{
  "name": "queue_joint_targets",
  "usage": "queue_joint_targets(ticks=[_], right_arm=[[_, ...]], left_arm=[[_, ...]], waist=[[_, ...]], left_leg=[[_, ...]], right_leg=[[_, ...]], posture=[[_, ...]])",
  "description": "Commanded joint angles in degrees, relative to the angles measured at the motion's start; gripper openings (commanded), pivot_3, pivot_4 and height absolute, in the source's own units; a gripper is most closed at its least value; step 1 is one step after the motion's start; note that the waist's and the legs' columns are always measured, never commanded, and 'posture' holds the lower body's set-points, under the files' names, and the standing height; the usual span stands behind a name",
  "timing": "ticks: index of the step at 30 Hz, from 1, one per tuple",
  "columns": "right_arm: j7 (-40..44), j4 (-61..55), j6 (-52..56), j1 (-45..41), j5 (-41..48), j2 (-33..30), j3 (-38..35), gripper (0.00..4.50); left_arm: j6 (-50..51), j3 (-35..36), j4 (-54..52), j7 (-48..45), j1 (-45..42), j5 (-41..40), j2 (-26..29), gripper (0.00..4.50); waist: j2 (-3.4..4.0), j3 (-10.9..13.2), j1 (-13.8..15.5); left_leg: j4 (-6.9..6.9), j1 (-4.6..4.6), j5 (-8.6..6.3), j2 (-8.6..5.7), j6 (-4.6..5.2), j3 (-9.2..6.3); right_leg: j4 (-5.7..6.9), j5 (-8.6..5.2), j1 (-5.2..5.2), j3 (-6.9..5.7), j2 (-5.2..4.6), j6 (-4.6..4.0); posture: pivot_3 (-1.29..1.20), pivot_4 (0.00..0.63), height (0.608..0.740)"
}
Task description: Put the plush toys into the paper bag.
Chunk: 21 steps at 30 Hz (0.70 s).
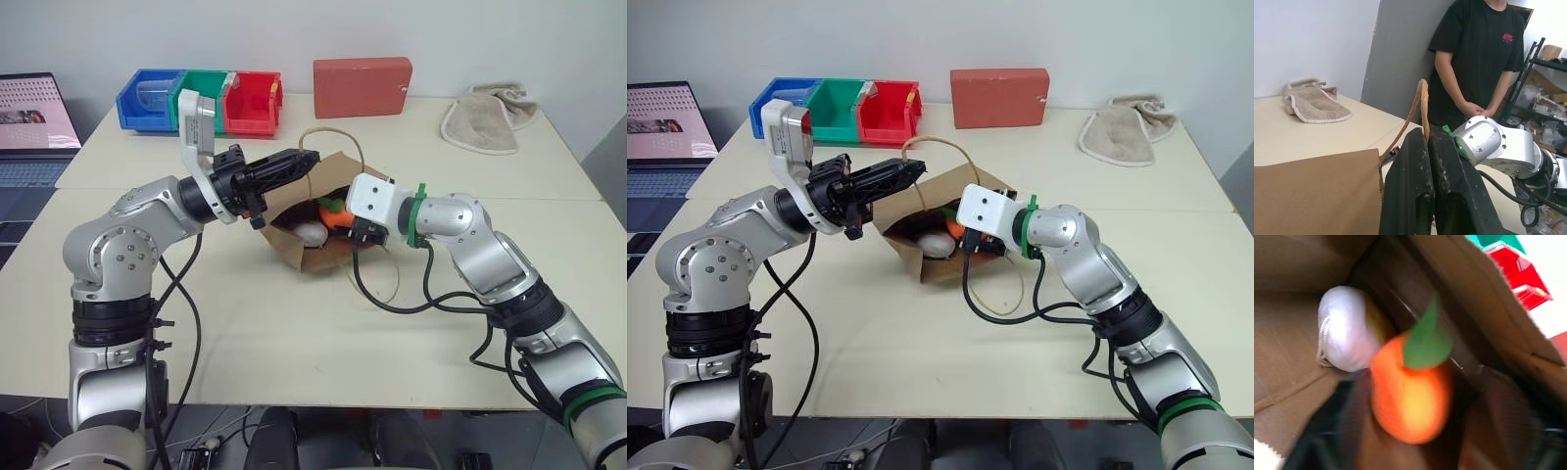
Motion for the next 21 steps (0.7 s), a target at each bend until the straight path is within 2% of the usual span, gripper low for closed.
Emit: queue_joint_targets(ticks=[1,9,12,17,21], right_arm=[[3.02,-5.94,-0.25,-0.31,1.67,-2.02,-3.83,4.49],[13.18,-19.11,9.67,3.02,15.96,-8.95,-14.35,4.49],[16.41,-24.69,16.41,8.30,25.03,-13.15,-22.96,4.49],[10.59,-25.62,23.05,18.96,26.37,-15.82,-27.71,4.49],[3.89,-23.95,25.44,24.21,25.38,-12.72,-26.36,4.49]], left_arm=[[-0.92,1.31,-1.11,0.14,-1.27,-0.47,0.27,0.00],[-1.65,1.12,-0.34,0.20,-1.61,0.20,-0.12,0.00],[-2.01,1.11,-0.10,0.33,-1.71,0.50,-0.28,0.00],[-2.34,1.10,-0.12,0.43,-1.54,0.72,-0.20,0.00],[-2.33,1.13,-0.01,0.34,-1.62,0.95,-0.11,0.00]], waist=[[0.00,0.00,-0.01],[0.00,0.00,0.01],[0.00,0.00,0.22],[-0.02,-0.01,0.32],[-0.01,0.00,-0.06]], left_leg=[[0.00,0.00,0.00,0.00,0.00,0.00],[-0.01,0.00,0.00,0.00,0.00,-0.03],[-0.01,-0.01,0.00,-0.01,0.00,-0.03],[0.01,-0.02,0.00,-0.02,0.01,-0.02],[0.02,0.03,0.00,-0.01,0.01,0.03]], right_leg=[[0.00,0.00,0.00,0.00,0.00,0.00],[-0.01,0.00,0.03,-0.02,0.00,0.00],[-0.03,0.00,0.04,-0.02,0.00,0.00],[-0.07,0.00,0.07,-0.01,-0.01,0.00],[-0.02,-0.01,0.06,0.05,0.02,0.00]], posture=[[0.00,0.150,0.740],[0.00,0.150,0.740],[0.00,0.150,0.740],[0.00,0.150,0.740],[0.00,0.150,0.740]])
